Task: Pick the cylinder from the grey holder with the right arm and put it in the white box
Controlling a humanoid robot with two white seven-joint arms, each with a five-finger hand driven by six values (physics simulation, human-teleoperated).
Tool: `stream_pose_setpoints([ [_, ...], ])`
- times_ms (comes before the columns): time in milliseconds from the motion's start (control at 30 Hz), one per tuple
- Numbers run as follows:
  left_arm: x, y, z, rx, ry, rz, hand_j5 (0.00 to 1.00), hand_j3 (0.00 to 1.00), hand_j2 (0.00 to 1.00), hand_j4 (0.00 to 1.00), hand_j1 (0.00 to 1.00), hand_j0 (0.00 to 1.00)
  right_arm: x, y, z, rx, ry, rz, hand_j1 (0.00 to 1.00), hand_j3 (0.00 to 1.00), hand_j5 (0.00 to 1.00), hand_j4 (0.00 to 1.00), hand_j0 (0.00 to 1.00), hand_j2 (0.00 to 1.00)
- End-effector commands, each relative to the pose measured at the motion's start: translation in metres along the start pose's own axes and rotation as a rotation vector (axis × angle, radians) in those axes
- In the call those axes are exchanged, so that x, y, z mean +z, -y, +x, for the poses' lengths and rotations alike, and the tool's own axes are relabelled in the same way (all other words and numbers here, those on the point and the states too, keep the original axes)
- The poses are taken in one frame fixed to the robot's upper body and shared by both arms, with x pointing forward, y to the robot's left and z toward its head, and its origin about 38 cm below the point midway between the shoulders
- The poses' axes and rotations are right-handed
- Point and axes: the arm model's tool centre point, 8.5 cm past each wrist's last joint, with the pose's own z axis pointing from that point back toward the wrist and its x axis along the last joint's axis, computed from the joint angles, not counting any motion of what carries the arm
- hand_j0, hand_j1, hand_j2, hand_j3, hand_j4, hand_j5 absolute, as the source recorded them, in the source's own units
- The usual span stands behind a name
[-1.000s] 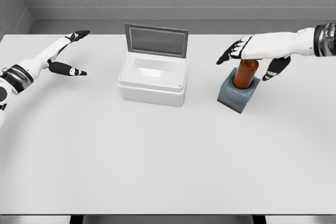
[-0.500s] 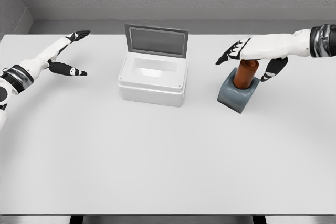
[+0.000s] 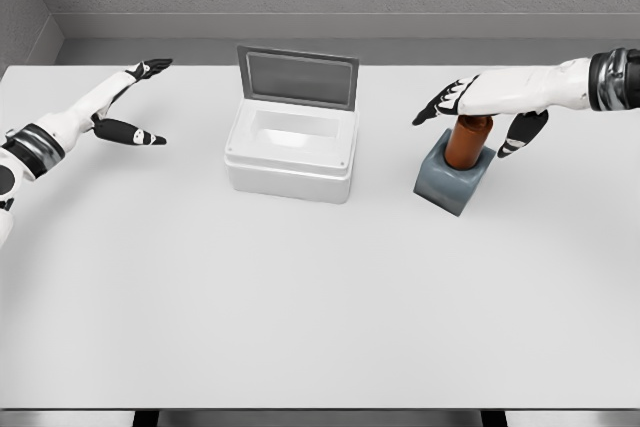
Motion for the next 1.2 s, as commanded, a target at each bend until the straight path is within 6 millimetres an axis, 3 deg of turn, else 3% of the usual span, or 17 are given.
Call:
stream_pose_setpoints([
  [0, 0.0, -0.001, 0.0, 0.006, 0.001, 0.006, 1.0, 1.0, 1.0, 1.0, 1.0, 1.0, 0.002, 0.0, -0.003, -0.011, -0.011, -0.004, 1.0, 1.0, 1.0, 1.0, 1.0, 1.0],
  [133, 0.0, -0.001, 0.0, 0.006, 0.001, 0.006, 1.0, 1.0, 1.0, 1.0, 1.0, 1.0, 0.003, -0.003, -0.006, -0.016, -0.016, 0.018, 0.8, 0.8, 0.8, 0.8, 0.8, 0.8],
  [400, 0.0, -0.001, 0.0, 0.006, 0.001, 0.006, 1.0, 1.0, 1.0, 1.0, 1.0, 1.0, 0.003, -0.003, -0.006, -0.017, -0.018, 0.019, 0.63, 0.63, 0.63, 0.63, 0.63, 0.63],
  [467, 0.0, -0.001, 0.0, 0.006, 0.001, 0.006, 1.0, 1.0, 1.0, 1.0, 1.0, 1.0, 0.004, -0.003, -0.009, -0.023, -0.026, 0.017, 0.53, 0.53, 0.53, 0.53, 0.53, 0.53],
  [833, 0.0, -0.001, 0.0, 0.006, 0.0, 0.007, 1.0, 1.0, 1.0, 1.0, 1.0, 1.0, 0.003, -0.003, -0.008, -0.021, -0.022, 0.017, 0.53, 0.53, 0.53, 0.53, 0.53, 0.53],
  [900, 0.0, -0.001, 0.0, 0.005, 0.001, 0.006, 1.0, 1.0, 1.0, 1.0, 1.0, 1.0, 0.003, -0.002, -0.006, -0.016, -0.018, 0.016, 0.49, 0.49, 0.49, 0.49, 0.49, 0.49],
  [1167, 0.001, -0.002, 0.0, 0.004, 0.0, 0.006, 1.0, 1.0, 1.0, 1.0, 1.0, 1.0, 0.008, 0.02, 0.006, 0.033, 0.007, -0.018, 0.49, 0.49, 0.49, 0.49, 0.49, 0.49],
])
